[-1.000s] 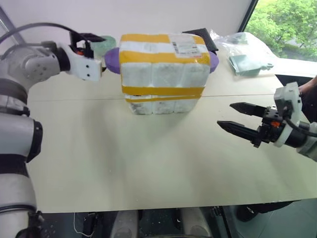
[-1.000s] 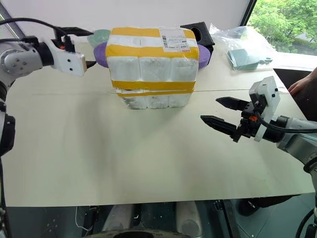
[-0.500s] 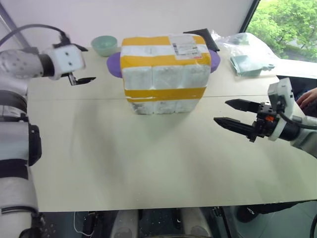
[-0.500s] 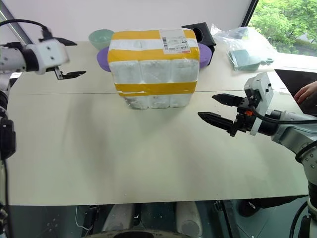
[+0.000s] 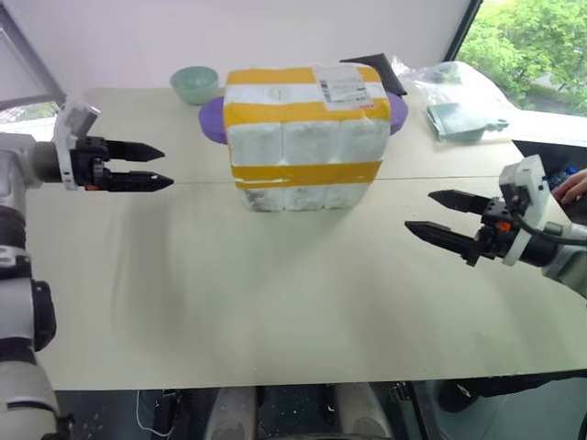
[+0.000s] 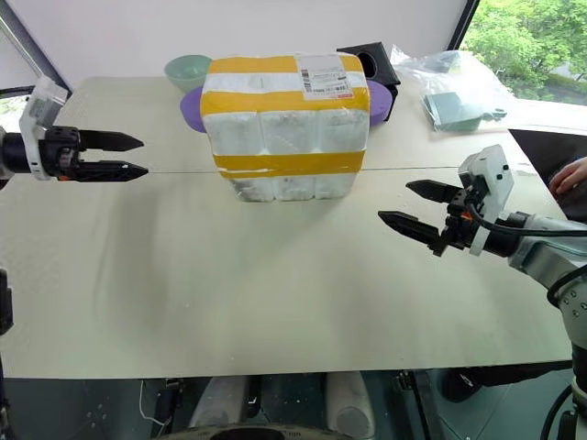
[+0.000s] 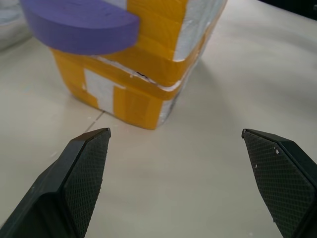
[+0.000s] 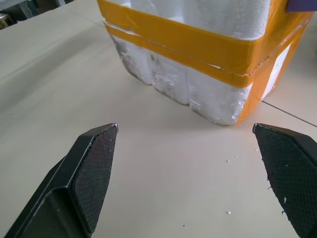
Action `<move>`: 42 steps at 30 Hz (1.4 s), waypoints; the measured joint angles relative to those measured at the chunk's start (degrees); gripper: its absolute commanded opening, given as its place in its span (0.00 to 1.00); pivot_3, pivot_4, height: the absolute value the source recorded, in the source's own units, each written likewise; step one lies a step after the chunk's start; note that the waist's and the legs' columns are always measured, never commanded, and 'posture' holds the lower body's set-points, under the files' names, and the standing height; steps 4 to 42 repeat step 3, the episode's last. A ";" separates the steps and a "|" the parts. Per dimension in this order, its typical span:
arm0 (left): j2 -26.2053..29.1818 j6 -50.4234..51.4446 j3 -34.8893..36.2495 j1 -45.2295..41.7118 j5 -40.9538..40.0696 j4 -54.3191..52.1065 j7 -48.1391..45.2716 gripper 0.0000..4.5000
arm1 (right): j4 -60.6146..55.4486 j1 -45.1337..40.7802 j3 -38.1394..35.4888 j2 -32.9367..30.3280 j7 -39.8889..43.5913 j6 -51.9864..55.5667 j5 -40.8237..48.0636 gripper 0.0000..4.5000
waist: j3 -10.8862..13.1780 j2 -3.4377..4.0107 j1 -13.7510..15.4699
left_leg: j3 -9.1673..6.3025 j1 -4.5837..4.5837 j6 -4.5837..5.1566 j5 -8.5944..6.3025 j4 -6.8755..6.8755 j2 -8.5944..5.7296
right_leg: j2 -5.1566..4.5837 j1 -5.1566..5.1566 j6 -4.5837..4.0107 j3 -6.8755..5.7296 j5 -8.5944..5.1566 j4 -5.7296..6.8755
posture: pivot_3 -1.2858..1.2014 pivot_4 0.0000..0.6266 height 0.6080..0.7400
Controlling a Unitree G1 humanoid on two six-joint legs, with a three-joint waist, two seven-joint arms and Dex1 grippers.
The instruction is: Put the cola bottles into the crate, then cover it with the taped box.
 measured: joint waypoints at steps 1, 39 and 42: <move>0.00 0.90 0.11 0.09 -0.44 -0.89 0.00 0.99 | 0.24 -0.09 0.00 0.01 0.16 -0.04 -0.18 1.00 | 0.00 0.00 -0.03 | 0.00 0.00 0.00 0.00 0.00 0.00 | 0.00 0.00 0.00 0.00 0.00 -0.01 | 0.52 0.24 0.99; -0.02 2.21 0.39 0.39 -1.03 -2.76 0.01 0.99 | 0.77 -0.18 0.02 0.03 0.43 -0.30 -0.61 1.00 | 0.00 0.00 -0.14 | 0.00 0.00 0.00 0.00 -0.01 0.00 | 0.00 0.00 0.00 0.00 0.00 -0.01 | 0.52 0.24 0.99; -0.02 2.21 0.39 0.39 -1.03 -2.76 0.01 0.99 | 0.77 -0.18 0.02 0.03 0.43 -0.30 -0.61 1.00 | 0.00 0.00 -0.14 | 0.00 0.00 0.00 0.00 -0.01 0.00 | 0.00 0.00 0.00 0.00 0.00 -0.01 | 0.52 0.24 0.99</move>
